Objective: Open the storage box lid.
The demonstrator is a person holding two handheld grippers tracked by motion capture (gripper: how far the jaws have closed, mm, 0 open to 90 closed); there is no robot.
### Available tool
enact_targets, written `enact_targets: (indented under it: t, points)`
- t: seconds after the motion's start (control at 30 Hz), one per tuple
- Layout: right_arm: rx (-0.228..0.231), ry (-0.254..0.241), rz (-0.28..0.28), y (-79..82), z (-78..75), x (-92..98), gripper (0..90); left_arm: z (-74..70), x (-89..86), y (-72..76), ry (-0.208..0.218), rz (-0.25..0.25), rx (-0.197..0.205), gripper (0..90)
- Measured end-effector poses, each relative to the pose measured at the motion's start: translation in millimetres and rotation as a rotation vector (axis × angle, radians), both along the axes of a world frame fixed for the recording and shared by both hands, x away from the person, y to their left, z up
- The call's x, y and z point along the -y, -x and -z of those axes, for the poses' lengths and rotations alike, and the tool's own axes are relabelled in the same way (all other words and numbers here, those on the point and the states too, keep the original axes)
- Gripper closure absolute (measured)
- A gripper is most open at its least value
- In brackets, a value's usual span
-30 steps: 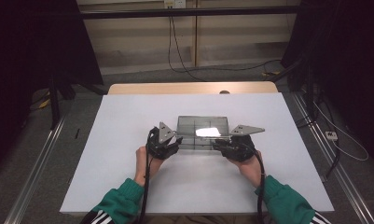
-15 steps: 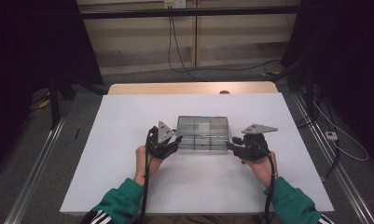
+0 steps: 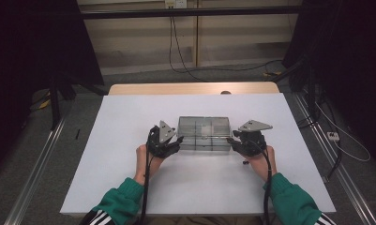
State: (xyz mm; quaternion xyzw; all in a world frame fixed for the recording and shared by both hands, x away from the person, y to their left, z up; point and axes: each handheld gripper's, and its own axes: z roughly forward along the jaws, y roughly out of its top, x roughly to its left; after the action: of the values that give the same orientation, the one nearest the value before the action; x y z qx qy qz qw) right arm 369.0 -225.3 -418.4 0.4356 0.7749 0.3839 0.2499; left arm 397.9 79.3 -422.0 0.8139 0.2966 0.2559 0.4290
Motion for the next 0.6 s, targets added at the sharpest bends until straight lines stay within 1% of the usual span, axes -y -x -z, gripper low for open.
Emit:
enact_targets:
  t: [0.03, 0.07, 0.13, 0.2, 0.23, 0.27, 0.3, 0.33, 0.37, 0.4, 0.5, 0.6]
  points:
    - [0.006, 0.000, -0.002, 0.1, -0.3, 0.0, 64.3, 0.0, -1.0, -1.2, -0.007, 0.001, 0.001, 50.8]
    - [0.006, 0.000, -0.002, -0.1, -0.3, -0.1, 64.5, 0.3, -1.1, -2.2, -0.013, -0.002, 0.001, 49.7]
    - [0.006, 0.002, -0.004, -0.3, -0.2, -0.3, 64.5, 0.9, -1.1, -4.5, -0.009, -0.003, -0.001, 49.8]
    - [0.008, 0.003, -0.005, -1.1, 0.0, -0.7, 64.5, 1.3, -0.6, -7.2, -0.018, -0.003, 0.007, 49.9]
    - [0.010, 0.003, -0.007, -1.6, 0.1, -1.0, 64.5, 1.1, 0.1, -8.1, -0.026, -0.004, 0.003, 51.4]
    - [0.012, 0.004, -0.007, -1.8, -0.4, -1.5, 64.5, 1.1, 1.0, -8.6, -0.035, -0.016, 0.012, 55.2]
    - [0.012, 0.004, -0.007, -1.8, -0.4, -1.5, 64.5, 1.0, 2.1, -8.9, -0.046, -0.021, 0.013, 55.2]
    - [0.015, 0.003, -0.008, -1.8, -0.8, -1.8, 64.6, 0.5, 2.5, -9.0, -0.053, -0.018, 0.018, 57.6]
    - [0.026, 0.006, -0.008, -1.7, -1.8, -2.1, 64.8, 0.3, 2.9, -9.1, -0.050, -0.016, 0.025, 60.2]
    - [0.026, 0.006, -0.008, -1.7, -1.8, -2.1, 64.8, 0.0, 3.5, -9.1, -0.049, -0.014, 0.032, 60.2]
    - [0.033, -0.001, -0.007, -3.3, -3.1, -1.7, 65.3, -0.2, 5.5, -9.2, -0.053, 0.009, 0.049, 66.3]
    - [0.039, -0.005, -0.003, -5.2, -4.2, -0.3, 68.1, -0.7, 6.8, -8.6, -0.043, -0.002, 0.060, 70.0]
